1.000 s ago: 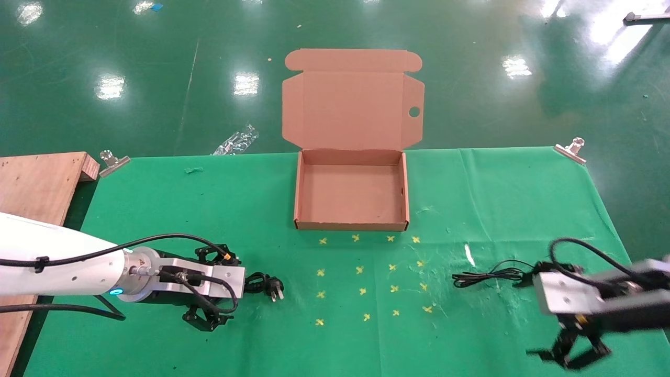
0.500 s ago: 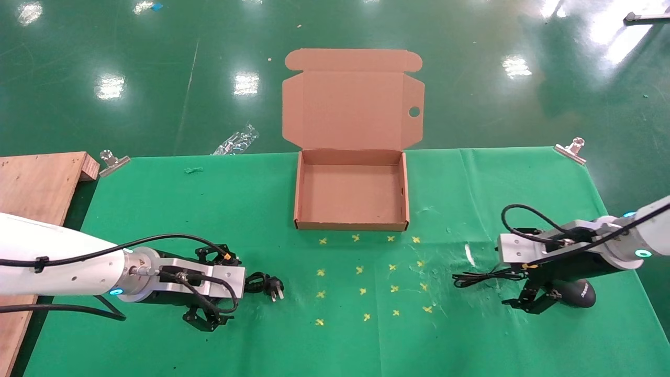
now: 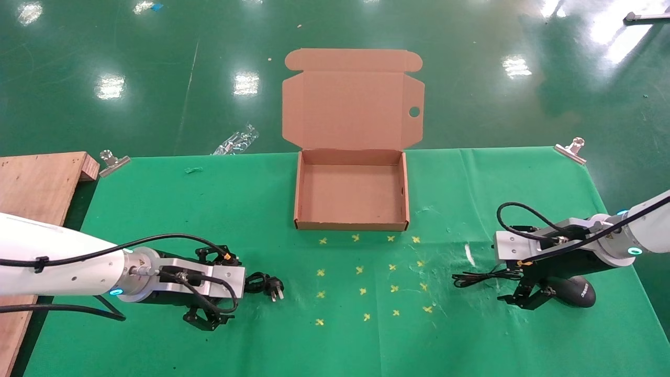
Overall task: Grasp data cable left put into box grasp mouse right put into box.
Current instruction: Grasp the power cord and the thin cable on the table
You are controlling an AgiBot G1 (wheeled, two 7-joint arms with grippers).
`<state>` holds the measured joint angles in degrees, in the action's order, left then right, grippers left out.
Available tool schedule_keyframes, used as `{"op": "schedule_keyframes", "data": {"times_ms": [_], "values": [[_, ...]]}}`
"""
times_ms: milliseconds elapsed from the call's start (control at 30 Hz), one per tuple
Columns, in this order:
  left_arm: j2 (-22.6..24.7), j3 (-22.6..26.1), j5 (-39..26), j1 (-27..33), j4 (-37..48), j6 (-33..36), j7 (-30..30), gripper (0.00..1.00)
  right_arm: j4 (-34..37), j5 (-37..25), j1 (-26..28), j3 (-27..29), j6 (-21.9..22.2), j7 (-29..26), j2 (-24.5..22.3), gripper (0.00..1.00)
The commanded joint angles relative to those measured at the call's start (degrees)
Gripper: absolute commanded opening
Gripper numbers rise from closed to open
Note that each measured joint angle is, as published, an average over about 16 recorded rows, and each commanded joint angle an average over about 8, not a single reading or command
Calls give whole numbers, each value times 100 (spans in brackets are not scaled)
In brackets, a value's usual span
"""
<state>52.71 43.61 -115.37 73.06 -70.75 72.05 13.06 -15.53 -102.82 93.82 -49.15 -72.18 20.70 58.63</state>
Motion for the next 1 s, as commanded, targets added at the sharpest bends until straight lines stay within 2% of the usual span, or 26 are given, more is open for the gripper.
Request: {"op": "schedule_keyframes", "data": {"times_ms": [33,1000], "values": [[0,0,1,0,1,0,0,0,-40,6,-4,1,-14,-13,-17,0],[0,-3,21,0,1,2,0,0,-190,26,-37,7,-69,-57,-81,0]]}}
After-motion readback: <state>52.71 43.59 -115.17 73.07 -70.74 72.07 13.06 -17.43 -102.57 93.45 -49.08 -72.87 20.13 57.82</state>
